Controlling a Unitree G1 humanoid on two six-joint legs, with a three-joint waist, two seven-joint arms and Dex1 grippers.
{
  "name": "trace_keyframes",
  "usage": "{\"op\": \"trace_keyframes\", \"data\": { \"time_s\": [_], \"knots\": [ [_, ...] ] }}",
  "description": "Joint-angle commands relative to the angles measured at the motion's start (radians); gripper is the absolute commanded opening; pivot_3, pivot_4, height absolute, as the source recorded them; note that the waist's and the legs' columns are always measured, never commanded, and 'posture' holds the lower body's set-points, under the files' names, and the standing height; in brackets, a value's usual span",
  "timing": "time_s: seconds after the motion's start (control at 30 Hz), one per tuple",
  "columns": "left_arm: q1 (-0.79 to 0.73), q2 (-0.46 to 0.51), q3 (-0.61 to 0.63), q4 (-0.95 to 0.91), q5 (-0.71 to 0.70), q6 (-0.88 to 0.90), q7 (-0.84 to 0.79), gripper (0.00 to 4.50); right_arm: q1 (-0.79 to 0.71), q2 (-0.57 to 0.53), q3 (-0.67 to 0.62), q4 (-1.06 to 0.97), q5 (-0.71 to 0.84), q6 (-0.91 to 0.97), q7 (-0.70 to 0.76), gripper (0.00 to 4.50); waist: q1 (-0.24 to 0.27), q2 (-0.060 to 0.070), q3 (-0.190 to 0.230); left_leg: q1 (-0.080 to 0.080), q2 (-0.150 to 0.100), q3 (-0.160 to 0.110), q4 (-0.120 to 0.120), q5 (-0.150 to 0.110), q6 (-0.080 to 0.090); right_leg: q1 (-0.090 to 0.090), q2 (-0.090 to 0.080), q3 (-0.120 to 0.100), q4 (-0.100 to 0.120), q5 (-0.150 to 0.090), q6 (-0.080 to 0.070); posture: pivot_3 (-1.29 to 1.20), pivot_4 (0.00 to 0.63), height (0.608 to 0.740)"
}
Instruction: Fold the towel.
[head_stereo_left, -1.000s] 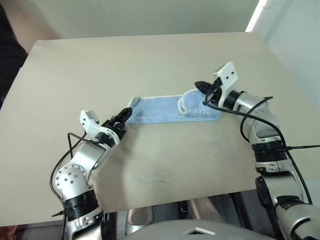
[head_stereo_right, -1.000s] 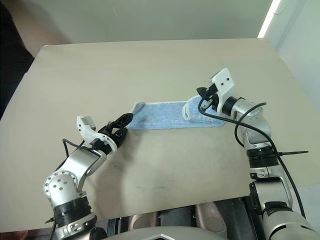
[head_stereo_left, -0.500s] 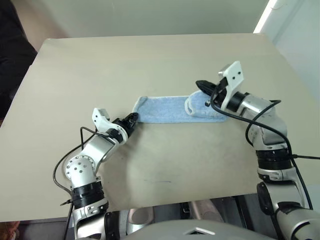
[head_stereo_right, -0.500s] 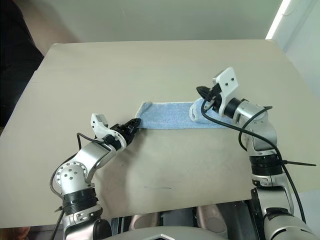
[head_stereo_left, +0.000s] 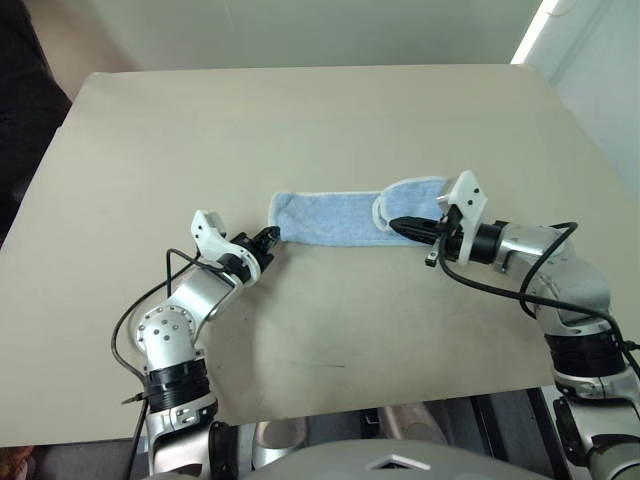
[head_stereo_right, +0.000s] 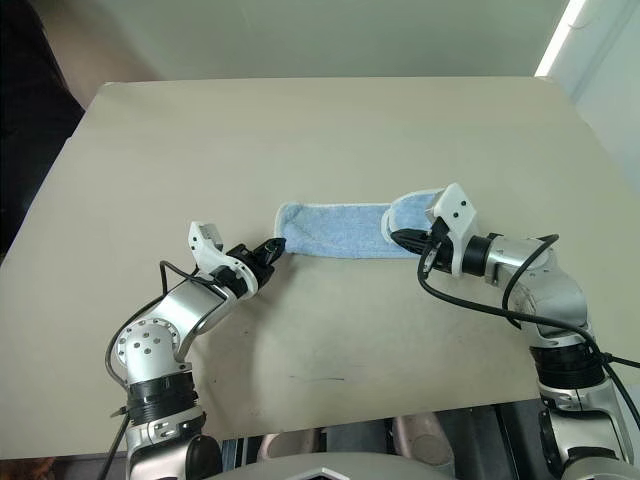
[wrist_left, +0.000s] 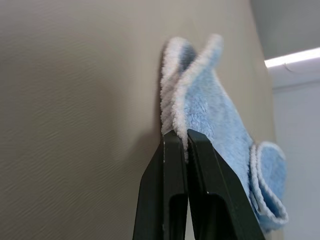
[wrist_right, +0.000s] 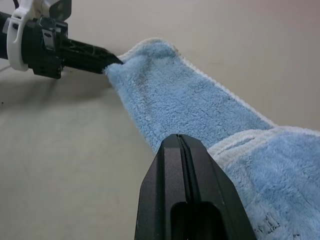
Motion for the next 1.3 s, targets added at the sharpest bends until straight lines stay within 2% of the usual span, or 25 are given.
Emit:
{"op": "trace_keyframes", "data": {
  "time_s": [0.03, 0.17, 0.23, 0.37, 0.47, 0.6, 0.8, 0.93, 1.07, 1.17, 1.3],
  "knots": [
    [-0.032, 0.081, 0.058, -0.058, 0.019, -0.054, -0.109, 0.07, 0.023, -0.032, -0.05, -0.016, 0.014, -0.008, 0.0, 0.0, -0.002, -0.001, 0.001, -0.001, 0.0, 0.0, 0.001, -0.001, -0.001, -0.001, 0.0, 0.0, 0.0, 0.0, 0.0, 0.0, 0.15, 0.74],
    [-0.052, 0.195, 0.107, -0.023, 0.049, -0.078, -0.204, 0.07, 0.057, -0.058, -0.067, -0.007, 0.006, -0.023, 0.0, 0.0, -0.005, -0.002, 0.001, -0.007, 0.0, -0.001, 0.004, -0.001, -0.002, -0.006, 0.0, 0.001, 0.0, 0.003, -0.008, 0.0, 0.15, 0.74],
    [-0.073, 0.248, 0.09, -0.021, 0.08, -0.068, -0.256, 0.07, 0.065, -0.065, -0.071, -0.004, 0.01, -0.029, 0.001, 0.0, -0.006, -0.002, 0.001, -0.008, 0.0, -0.001, 0.004, -0.002, -0.003, -0.007, 0.0, 0.002, 0.0, 0.001, -0.006, 0.0, 0.15, 0.74],
    [-0.125, 0.306, 0.017, -0.047, 0.128, -0.043, -0.36, 0.07, 0.071, -0.075, -0.078, 0.002, 0.014, -0.03, 0.01, 0.0, -0.006, -0.003, 0.001, -0.008, 0.0, -0.001, 0.004, -0.005, -0.006, -0.007, 0.0, 0.003, 0.0, -0.001, -0.001, 0.0, 0.15, 0.74],
    [-0.204, 0.326, -0.116, -0.06, 0.2, -0.012, -0.464, 0.07, 0.081, -0.098, -0.087, 0.01, 0.015, -0.036, 0.026, 0.0, 0.001, -0.003, 0.001, -0.009, 0.0, -0.001, 0.007, -0.008, -0.007, -0.007, -0.001, 0.004, 0.0, 0.0, 0.004, 0.0, 0.15, 0.74],
    [-0.337, 0.299, -0.287, -0.035, 0.307, -0.01, -0.589, 0.07, 0.072, -0.104, -0.096, 0.029, 0.008, -0.046, 0.013, 0.0, 0.0, -0.004, 0.002, -0.01, 0.0, -0.001, 0.009, -0.01, -0.007, -0.006, -0.002, 0.007, -0.002, 0.0, 0.007, 0.0, 0.15, 0.74],
    [-0.523, 0.185, -0.543, 0.048, 0.485, 0.003, -0.75, 0.07, 0.082, -0.102, -0.119, 0.056, -0.011, -0.054, -0.031, 0.0, -0.002, -0.004, 0.002, -0.011, -0.001, 0.0, 0.01, -0.012, -0.003, -0.005, -0.001, 0.02, -0.01, 0.006, 0.014, 0.0, 0.15, 0.74],
    [-0.569, 0.139, -0.656, 0.085, 0.577, 0.013, -0.834, 0.07, 0.112, -0.111, -0.141, 0.046, -0.009, -0.055, -0.044, 0.0, -0.008, -0.004, 0.002, -0.011, -0.004, -0.001, 0.011, -0.016, 0.004, -0.005, -0.001, 0.021, -0.011, 0.006, 0.018, 0.0, 0.15, 0.74],
    [-0.577, 0.149, -0.763, 0.124, 0.715, -0.005, -0.9, 0.07, 0.158, -0.118, -0.176, 0.004, 0.005, -0.044, -0.06, 0.0, -0.011, -0.004, 0.001, -0.01, -0.009, -0.003, 0.012, -0.018, 0.008, -0.006, -0.002, 0.024, -0.012, 0.005, 0.023, 0.0, 0.15, 0.74],
    [-0.569, 0.131, -0.729, 0.129, 0.717, 0.0, -0.941, 0.73, 0.18, -0.116, -0.187, -0.017, 0.006, -0.037, -0.073, 0.0, -0.013, -0.004, 0.002, -0.01, -0.012, -0.005, 0.011, -0.019, 0.009, -0.006, -0.005, 0.025, -0.012, 0.004, 0.025, 0.0, 0.15, 0.74],
    [-0.56, 0.111, -0.653, 0.131, 0.704, 0.012, -0.94, 2.16, 0.179, -0.119, -0.192, -0.026, 0.009, -0.031, -0.08, 0.0, -0.013, -0.004, 0.001, -0.01, -0.016, -0.007, 0.011, -0.019, 0.01, -0.006, -0.015, 0.024, -0.011, 0.004, 0.028, 0.0, 0.15, 0.74]
  ]
}}
